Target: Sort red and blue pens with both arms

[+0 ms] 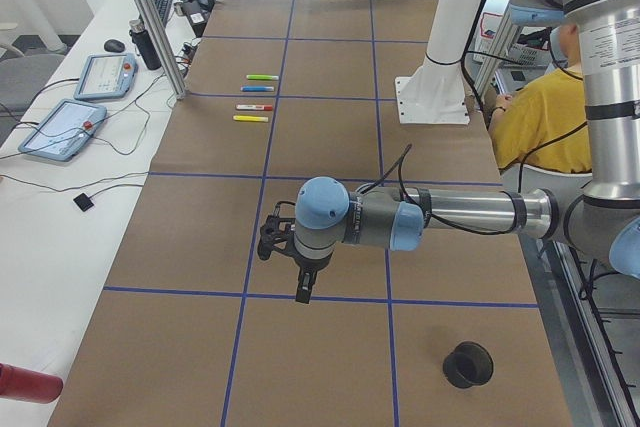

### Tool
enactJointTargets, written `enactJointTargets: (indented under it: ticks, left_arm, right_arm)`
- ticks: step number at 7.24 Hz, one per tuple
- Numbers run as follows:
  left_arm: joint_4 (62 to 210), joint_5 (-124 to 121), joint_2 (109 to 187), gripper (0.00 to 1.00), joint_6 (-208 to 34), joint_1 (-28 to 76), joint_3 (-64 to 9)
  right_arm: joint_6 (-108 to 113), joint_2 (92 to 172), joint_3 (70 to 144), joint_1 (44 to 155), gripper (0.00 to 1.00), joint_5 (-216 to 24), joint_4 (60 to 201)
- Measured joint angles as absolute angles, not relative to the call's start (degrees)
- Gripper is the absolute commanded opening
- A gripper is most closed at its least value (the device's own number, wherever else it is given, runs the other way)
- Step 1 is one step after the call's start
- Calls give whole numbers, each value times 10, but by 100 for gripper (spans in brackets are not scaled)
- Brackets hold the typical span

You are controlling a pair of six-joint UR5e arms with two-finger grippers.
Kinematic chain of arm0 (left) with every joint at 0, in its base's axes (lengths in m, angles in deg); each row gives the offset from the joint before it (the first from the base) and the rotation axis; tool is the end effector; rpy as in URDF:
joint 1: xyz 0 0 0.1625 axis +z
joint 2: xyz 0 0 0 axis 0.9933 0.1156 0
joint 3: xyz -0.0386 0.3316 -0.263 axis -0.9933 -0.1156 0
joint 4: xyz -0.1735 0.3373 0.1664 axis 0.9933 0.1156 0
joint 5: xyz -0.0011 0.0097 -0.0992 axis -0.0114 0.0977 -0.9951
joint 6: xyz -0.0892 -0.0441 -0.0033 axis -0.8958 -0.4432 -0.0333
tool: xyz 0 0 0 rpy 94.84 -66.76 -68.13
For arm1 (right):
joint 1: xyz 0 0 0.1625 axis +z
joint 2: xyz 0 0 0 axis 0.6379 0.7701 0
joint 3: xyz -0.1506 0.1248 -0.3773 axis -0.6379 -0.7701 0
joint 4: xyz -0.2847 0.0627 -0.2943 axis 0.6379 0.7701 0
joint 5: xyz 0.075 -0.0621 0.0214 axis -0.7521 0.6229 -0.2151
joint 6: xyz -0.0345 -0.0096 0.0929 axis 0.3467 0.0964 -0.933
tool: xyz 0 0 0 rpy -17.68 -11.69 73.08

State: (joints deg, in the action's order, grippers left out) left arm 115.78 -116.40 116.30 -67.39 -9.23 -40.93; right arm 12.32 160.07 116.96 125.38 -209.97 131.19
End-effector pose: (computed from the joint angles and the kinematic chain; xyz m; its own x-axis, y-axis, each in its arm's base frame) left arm -0.0801 -0.4097 0.6155 0.6980 0.1588 -0.6983 -0.0132 0.9778 0.2091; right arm 0.0266 -0.4542 0.5796 0.6650 -0.1657 0.7282 -0.0068 0.9737 0.2278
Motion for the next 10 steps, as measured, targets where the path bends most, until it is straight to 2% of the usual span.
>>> enactJointTargets:
  ticks: [3,5,7,10]
  left_arm:
    - [1160,-1182,1245,100,-679,-92,-389]
    - [1187,-1226,1261,100,-719,-85,-388]
    - [1254,-1242,1283,100,-763,-13,-389]
    - [1266,-1242,1368,100,-899,70,-385]
  right_arm:
    - [125,1567,1164,1254,100,-2099,1289]
    - [122,1542,1158,1241,100,-2094,1265]
    - [114,1512,1148,1197,100,-2093,1255]
    - [53,1454,1134,1132,100,-2092,1253]
